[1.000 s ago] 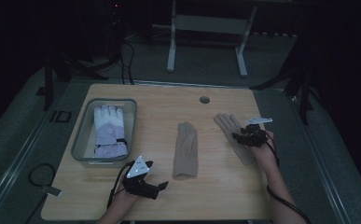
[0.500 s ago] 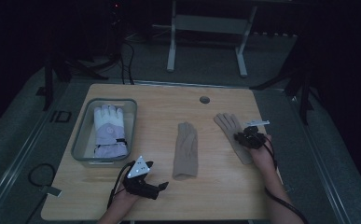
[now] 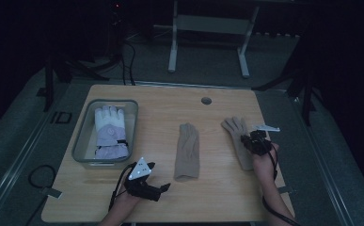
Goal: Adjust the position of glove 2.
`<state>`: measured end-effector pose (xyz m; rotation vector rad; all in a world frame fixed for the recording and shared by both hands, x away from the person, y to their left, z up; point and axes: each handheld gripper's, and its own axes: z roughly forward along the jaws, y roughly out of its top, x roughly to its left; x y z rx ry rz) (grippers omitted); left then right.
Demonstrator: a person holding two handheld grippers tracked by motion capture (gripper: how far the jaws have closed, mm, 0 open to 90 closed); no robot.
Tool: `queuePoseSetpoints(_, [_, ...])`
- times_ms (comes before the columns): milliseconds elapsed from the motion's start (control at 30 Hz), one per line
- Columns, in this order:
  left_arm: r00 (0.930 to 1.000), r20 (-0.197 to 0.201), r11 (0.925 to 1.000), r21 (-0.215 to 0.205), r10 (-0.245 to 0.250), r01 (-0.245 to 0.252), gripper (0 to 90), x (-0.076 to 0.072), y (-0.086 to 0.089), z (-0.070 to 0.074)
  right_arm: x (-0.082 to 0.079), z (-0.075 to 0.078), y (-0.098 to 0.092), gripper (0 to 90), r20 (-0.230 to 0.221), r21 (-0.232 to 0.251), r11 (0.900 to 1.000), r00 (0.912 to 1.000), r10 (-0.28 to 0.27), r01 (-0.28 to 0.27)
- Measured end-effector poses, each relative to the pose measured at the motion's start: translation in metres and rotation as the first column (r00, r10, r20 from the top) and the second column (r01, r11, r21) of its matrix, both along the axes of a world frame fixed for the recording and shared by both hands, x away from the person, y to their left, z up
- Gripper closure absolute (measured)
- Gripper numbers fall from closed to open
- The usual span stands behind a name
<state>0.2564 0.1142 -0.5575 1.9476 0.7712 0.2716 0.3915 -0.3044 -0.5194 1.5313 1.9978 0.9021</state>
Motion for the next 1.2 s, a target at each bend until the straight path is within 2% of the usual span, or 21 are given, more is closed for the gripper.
queuePoseSetpoints(167, [1.0000, 0.000, 1.0000, 0.002, -0.005, 0.005, 2.4, -0.001, -0.002, 0.000, -0.019, 0.018, -0.003, 84.0, 0.017, 0.034, 0.997, 0.9975, -0.069, 0.069])
queuePoseSetpoints(267, [1.0000, 0.004, 1.0000, 0.000, -0.006, 0.006, 2.4, -0.001, -0.003, 0.000, -0.031, 0.024, -0.002, 84.0, 0.034, -0.007, 0.994, 0.9939, -0.105, 0.106])
queuePoseSetpoints(333, [1.0000, 0.003, 1.0000, -0.002, -0.005, 0.005, 2.4, 0.000, -0.004, 0.000, -0.038, 0.024, -0.002, 84.0, 0.029, -0.005, 0.993, 0.9927, -0.117, 0.117])
queuePoseSetpoints(400, [1.0000, 0.005, 1.0000, -0.002, -0.003, 0.003, 2.4, 0.000, -0.004, 0.000, -0.043, 0.023, -0.003, 84.0, 0.037, -0.009, 0.991, 0.9902, -0.135, 0.135])
queuePoseSetpoints(567, [1.0000, 0.008, 1.0000, -0.006, 0.002, -0.002, 2.4, -0.001, -0.004, 0.001, -0.047, 0.014, -0.007, 83.8, 0.020, -0.021, 0.988, 0.9882, -0.152, 0.152])
queuePoseSetpoints(733, [1.0000, 0.009, 1.0000, 0.000, -0.001, 0.001, 2.4, -0.002, -0.003, 0.000, -0.041, -0.006, -0.013, 83.1, -0.034, -0.015, 0.986, 0.9856, -0.165, 0.165])
queuePoseSetpoints(900, [0.9999, 0.014, 1.0000, 0.001, 0.003, -0.003, 2.4, -0.002, -0.002, 0.001, -0.036, -0.023, -0.016, 79.8, -0.065, -0.045, 0.989, 0.9876, -0.143, 0.140])
queuePoseSetpoints(1067, [0.9999, 0.014, 1.0000, 0.008, 0.004, -0.004, 2.4, -0.001, -0.003, -0.001, -0.034, -0.025, -0.019, 69.4, -0.073, -0.044, 0.995, 0.9930, -0.093, 0.090])
queuePoseSetpoints(1200, [0.9999, 0.016, 0.9999, 0.011, -0.003, 0.002, 2.4, -0.002, -0.004, -0.001, -0.034, -0.022, -0.021, 65.5, -0.082, -0.056, 0.997, 0.9946, -0.064, 0.059])
